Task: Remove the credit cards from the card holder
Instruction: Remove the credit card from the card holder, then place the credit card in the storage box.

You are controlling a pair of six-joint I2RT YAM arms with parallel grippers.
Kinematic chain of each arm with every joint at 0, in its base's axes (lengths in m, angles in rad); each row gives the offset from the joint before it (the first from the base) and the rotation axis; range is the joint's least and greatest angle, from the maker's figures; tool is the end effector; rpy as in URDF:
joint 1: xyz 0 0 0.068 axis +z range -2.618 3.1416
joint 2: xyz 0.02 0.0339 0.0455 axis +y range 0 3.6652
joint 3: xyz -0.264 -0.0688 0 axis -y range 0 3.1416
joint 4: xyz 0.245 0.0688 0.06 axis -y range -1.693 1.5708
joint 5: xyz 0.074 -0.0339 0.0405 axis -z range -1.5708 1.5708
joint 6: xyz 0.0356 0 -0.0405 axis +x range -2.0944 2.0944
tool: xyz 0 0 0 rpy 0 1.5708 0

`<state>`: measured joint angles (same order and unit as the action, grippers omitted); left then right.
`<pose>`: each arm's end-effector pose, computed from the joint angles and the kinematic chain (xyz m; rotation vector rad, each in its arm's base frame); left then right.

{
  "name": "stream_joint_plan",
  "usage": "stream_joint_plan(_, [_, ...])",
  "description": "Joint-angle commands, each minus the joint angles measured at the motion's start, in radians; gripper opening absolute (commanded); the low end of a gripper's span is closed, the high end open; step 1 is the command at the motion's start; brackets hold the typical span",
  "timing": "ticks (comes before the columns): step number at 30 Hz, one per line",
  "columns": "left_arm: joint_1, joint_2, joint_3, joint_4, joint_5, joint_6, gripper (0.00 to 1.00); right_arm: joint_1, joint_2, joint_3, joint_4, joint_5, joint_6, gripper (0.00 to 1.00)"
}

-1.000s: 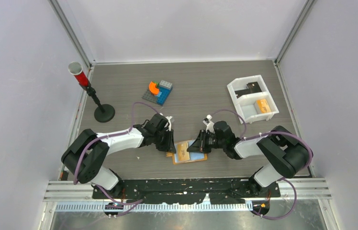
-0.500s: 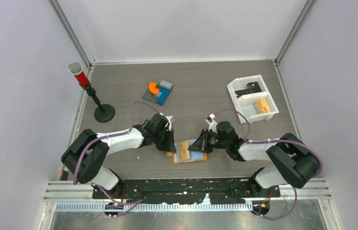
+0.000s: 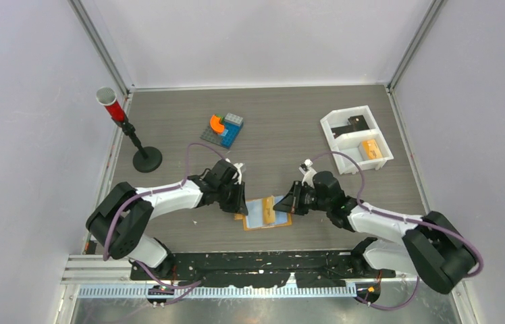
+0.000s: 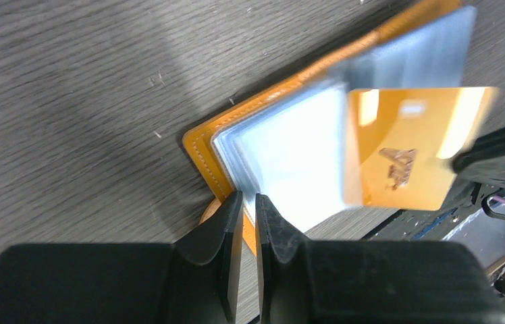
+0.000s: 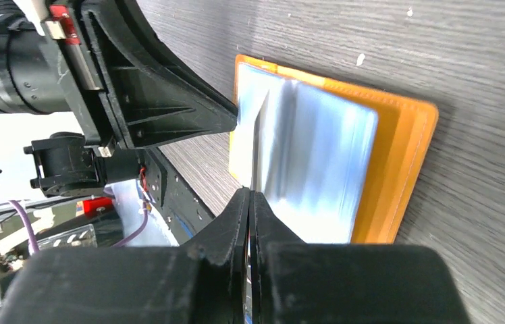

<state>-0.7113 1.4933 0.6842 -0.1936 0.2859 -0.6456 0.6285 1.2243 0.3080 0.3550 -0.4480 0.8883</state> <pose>0.1982 -0.1840 0.1497 0.2066 2.7551 -0.8151 0.1664 0.1400 0.1475 0.0112 2.3934 1.2951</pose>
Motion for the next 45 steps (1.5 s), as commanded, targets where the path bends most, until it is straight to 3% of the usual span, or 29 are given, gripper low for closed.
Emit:
stream_joint_plan(1, [0.007,-0.045,0.026,-0.088,-0.052,0.051,0.18,-0.014,-0.134,0.048,-0.171,0.036,-0.127,0.05])
stream_joint_plan(9, [0.007,-0.195,0.148,-0.196,0.087,0.091,0.43,-0.038,-0.284,0.137,-0.435,-0.033,-0.277,0.05])
stream_joint_plan(20, [0.007,-0.383,0.188,-0.181,0.303,0.161,0.55,-0.033,-0.325,0.207,-0.448,-0.371,-0.396,0.05])
stream_joint_plan(36, [-0.002,-0.335,0.161,-0.098,0.537,0.154,0.52,0.006,-0.331,0.211,-0.295,-0.494,-0.319,0.05])
stream_joint_plan(45, [-0.016,-0.288,0.151,-0.061,0.602,0.135,0.37,0.008,-0.317,0.208,-0.266,-0.502,-0.307,0.05])
